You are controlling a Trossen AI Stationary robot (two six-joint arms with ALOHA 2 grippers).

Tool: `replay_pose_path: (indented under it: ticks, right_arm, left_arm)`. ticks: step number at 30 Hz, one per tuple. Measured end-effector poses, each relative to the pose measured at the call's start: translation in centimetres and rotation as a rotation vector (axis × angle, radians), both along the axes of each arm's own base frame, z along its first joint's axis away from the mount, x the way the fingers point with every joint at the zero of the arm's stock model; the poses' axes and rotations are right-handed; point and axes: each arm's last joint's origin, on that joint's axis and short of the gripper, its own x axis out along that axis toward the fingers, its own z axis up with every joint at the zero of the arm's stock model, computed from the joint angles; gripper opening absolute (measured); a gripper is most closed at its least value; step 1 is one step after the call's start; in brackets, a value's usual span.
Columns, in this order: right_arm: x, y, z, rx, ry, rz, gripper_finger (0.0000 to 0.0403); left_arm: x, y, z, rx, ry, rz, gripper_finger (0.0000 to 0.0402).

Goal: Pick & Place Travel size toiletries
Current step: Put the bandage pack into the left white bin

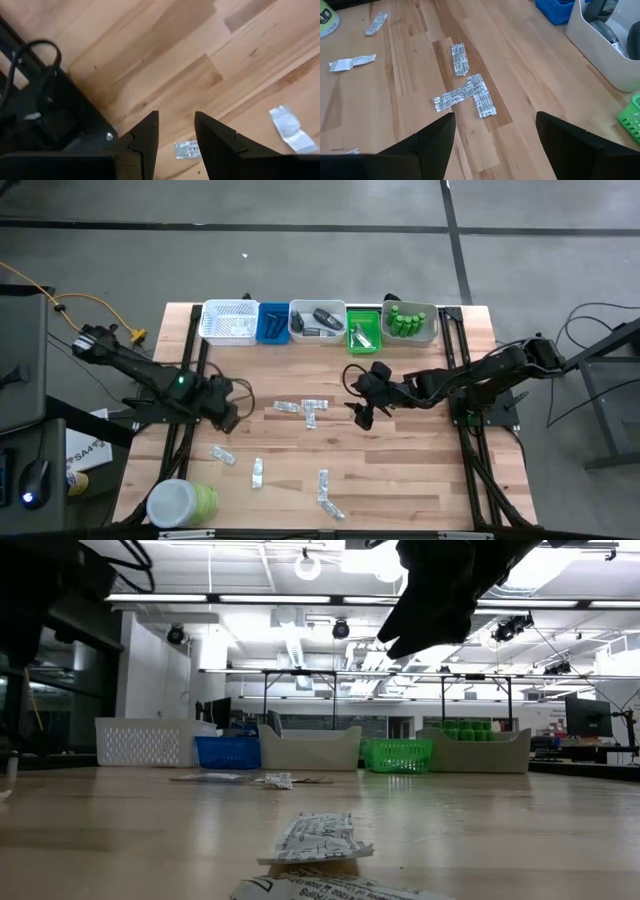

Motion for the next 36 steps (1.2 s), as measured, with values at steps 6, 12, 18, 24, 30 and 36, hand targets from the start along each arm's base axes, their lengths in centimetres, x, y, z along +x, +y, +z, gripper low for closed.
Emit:
replay_pose_path:
  ticks: [6, 12, 18, 24, 30, 36]
  right_arm:
    - [0.0, 0.0, 0.0, 0.006, -0.005, -0.004, 0.027]
    - [0.1, 0.0, 0.1, 0.008, -0.012, -0.005, 0.0271]
    - [0.1, 0.0, 0.1, 0.009, -0.015, -0.005, 0.0271]
    - [0.1, 0.0, 0.1, 0.009, -0.015, -0.005, 0.0271]
    - [0.0, 0.4, 0.1, 0.006, -0.013, 0.013, 0.0271]
    - [-0.1, 1.1, 0.1, 0.0, -0.013, 0.033, 0.0271]
  left_arm:
    - [0.0, -2.4, -0.8, 0.002, 0.031, 0.011, 0.0124]
    - [0.7, -4.6, -1.8, -0.017, 0.016, -0.03, 0.0124]
    - [1.1, -6.1, -2.7, -0.024, 0.014, -0.033, 0.0124]
    - [1.2, -7.6, -3.3, -0.08, 0.018, 0.032, 0.0126]
    - [1.8, -8.8, -4.2, -0.139, 0.054, 0.049, 0.0152]
    - [2.7, -9.8, -5.6, -0.15, 0.078, 0.084, 0.0191]
